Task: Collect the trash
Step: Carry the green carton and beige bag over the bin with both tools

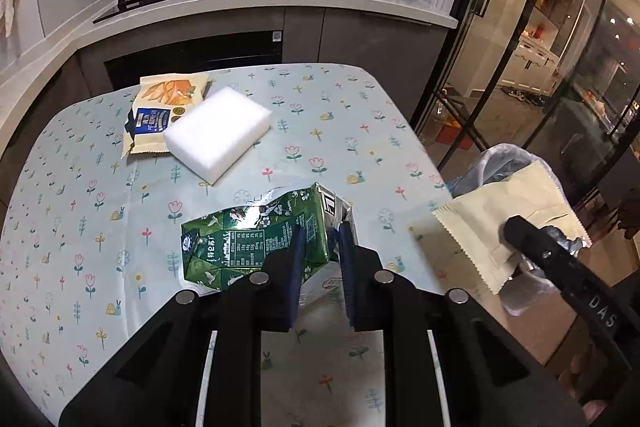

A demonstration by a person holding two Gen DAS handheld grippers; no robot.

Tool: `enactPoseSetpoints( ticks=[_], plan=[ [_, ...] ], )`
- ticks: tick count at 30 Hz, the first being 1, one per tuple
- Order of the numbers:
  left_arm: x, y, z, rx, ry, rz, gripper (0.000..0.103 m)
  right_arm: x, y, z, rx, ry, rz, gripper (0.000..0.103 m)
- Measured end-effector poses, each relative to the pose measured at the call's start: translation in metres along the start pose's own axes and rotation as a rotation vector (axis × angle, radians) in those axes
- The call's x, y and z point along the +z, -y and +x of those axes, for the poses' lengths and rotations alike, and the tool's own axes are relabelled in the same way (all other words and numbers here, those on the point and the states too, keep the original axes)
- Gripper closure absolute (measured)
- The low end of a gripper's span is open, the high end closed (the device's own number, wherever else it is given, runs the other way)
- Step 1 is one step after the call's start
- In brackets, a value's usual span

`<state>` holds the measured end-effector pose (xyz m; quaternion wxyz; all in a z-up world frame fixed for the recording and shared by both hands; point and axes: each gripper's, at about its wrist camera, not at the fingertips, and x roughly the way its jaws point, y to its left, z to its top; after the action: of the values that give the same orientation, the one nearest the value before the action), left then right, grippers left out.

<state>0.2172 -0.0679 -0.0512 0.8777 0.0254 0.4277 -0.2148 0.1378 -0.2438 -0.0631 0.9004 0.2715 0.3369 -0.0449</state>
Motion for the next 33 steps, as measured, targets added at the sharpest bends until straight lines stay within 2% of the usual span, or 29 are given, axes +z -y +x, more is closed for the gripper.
enactPoseSetpoints(
  ticks=[3, 9, 18, 24, 28, 33],
  plan=[
    [0.006, 0.014, -0.004, -0.057, 0.002, -0.008, 0.088, 0.005, 0.009, -0.009, -0.012, 0.020, 0.007, 0.095],
    [0.019, 0.063, -0.005, -0.155, 0.004, 0.044, 0.088, 0.016, 0.041, -0.027, -0.059, 0.060, 0.039, 0.095],
    [0.026, 0.137, 0.008, -0.236, 0.000, 0.146, 0.088, 0.027, 0.095, -0.049, -0.133, 0.106, 0.110, 0.095],
    [0.035, 0.186, 0.013, -0.321, 0.001, 0.206, 0.088, 0.034, 0.125, -0.063, -0.177, 0.139, 0.150, 0.095],
    [0.040, 0.211, 0.023, -0.373, -0.020, 0.232, 0.088, 0.035, 0.144, -0.073, -0.218, 0.159, 0.174, 0.095],
    [0.042, 0.229, 0.036, -0.391, -0.037, 0.243, 0.086, 0.034, 0.162, -0.079, -0.243, 0.165, 0.207, 0.095]
  ],
)
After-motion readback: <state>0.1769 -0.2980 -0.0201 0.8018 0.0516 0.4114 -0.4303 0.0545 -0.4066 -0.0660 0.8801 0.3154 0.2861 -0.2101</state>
